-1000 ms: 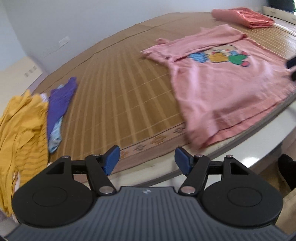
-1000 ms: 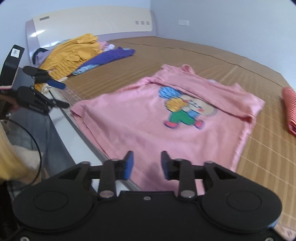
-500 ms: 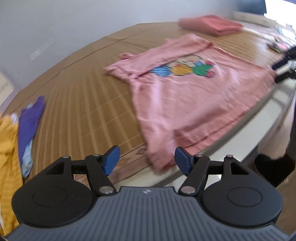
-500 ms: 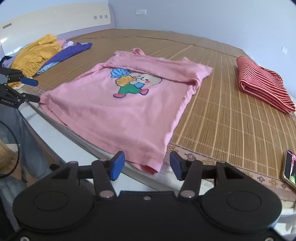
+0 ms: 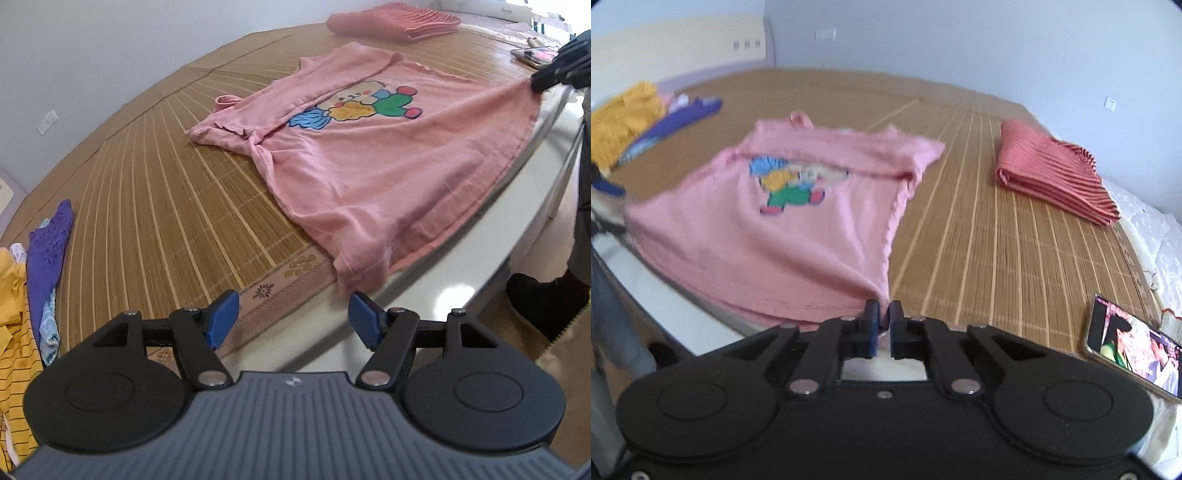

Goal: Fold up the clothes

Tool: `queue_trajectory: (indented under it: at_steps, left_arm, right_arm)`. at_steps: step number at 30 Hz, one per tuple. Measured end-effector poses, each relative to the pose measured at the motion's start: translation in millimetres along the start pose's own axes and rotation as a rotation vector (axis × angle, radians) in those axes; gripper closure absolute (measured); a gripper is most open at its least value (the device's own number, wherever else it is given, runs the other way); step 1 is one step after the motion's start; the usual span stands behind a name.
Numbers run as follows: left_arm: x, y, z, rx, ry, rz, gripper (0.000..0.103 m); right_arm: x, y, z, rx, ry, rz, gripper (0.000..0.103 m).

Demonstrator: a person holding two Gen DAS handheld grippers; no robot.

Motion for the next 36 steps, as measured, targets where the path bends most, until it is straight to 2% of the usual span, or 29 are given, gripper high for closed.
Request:
queue_trajectory:
  at_steps: [1,2,4,6,8,13,15,16,18,21,24,25,26,27,29,36]
  left_arm:
    - [-2.9,0.0,0.1,-0.011,-0.008,-0.024,0.032]
    - [-5.7,-0.1,0.6,-0.023,-0.019,-0.05,0.032]
    - [-9.7,-0.2,5.4,-0.067,-0.061,-0.115,0.032]
    - [-3.6,-1.6,9.9,-0.101,-0.071,-0.141,0.032]
    - [6.7,-4.7,13.6,-0.118,-0.066,-0.151,0.032]
    - [27.5,-15.6,15.9,-0.121,-0.037,-0.151,0.034]
    - [23.6,-17.6,16.2,-0.129,-0.052,-0.169,0.051]
    - [20.9,-17.6,15.3,-0.141,-0.06,-0.168,0.055]
    - [19.9,-14.7,15.5,-0.16,-0.061,-0.139,0.074]
    - [19.9,-12.7,14.6,-0.18,-0.055,-0.126,0.085]
    - [18.5,-14.9,14.6,-0.184,-0.06,-0.121,0.087]
    - [18.1,-15.7,14.8,-0.184,-0.061,-0.119,0.087]
    - [16.8,-16.1,14.7,-0.188,-0.062,-0.114,0.087]
    - [15.3,-16.4,14.6,-0.191,-0.064,-0.109,0.088]
    - [8.9,-16.3,14.7,-0.188,-0.081,-0.093,0.09]
    - [-22.6,-5.5,16.8,-0.19,-0.144,-0.069,0.092]
  right_arm:
    - [2.1,1.0,-2.4,-0.009,0.014,-0.002,0.086]
    - [4.1,2.0,-4.6,-0.018,0.027,-0.005,0.074]
    - [5.8,2.0,-5.4,-0.019,0.025,-0.023,0.061]
    - [4.8,1.5,-4.3,-0.009,0.011,-0.02,0.06]
    - [3.0,1.4,-2.5,0.005,-0.002,-0.012,0.051]
    - [4.6,5.1,-1.5,0.021,-0.018,0.018,0.05]
    - [7.6,5.6,-1.6,0.023,-0.015,0.025,0.05]
    - [9.1,5.6,-2.2,0.029,-0.016,0.023,0.05]
    - [12.5,4.8,-2.6,0.053,-0.019,0.032,0.05]
    - [17.2,6.4,-3.0,0.089,-0.02,0.08,0.051]
    - [21.7,8.8,-4.9,0.098,-0.02,0.098,0.051]
    - [23.0,9.1,-5.9,0.098,-0.021,0.09,0.061]
    - [24.2,9.2,-6.9,0.099,-0.023,0.082,0.084]
    - [24.4,8.5,-7.6,0.107,-0.027,0.077,0.092]
    - [21.2,8.7,-8.3,0.115,-0.028,0.09,0.098]
    - [-14.4,2.9,-1.5,0.147,-0.106,0.14,0.098]
Point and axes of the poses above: each gripper's, at about its wrist camera, not at the fingertips, and x roughly the way its jaws point, y to its left, z to its top, the point moved 6 cm from there along x, roughly the way its jaws point, and after that the axes turned 2 degrees about z, right-handed, at the moved point
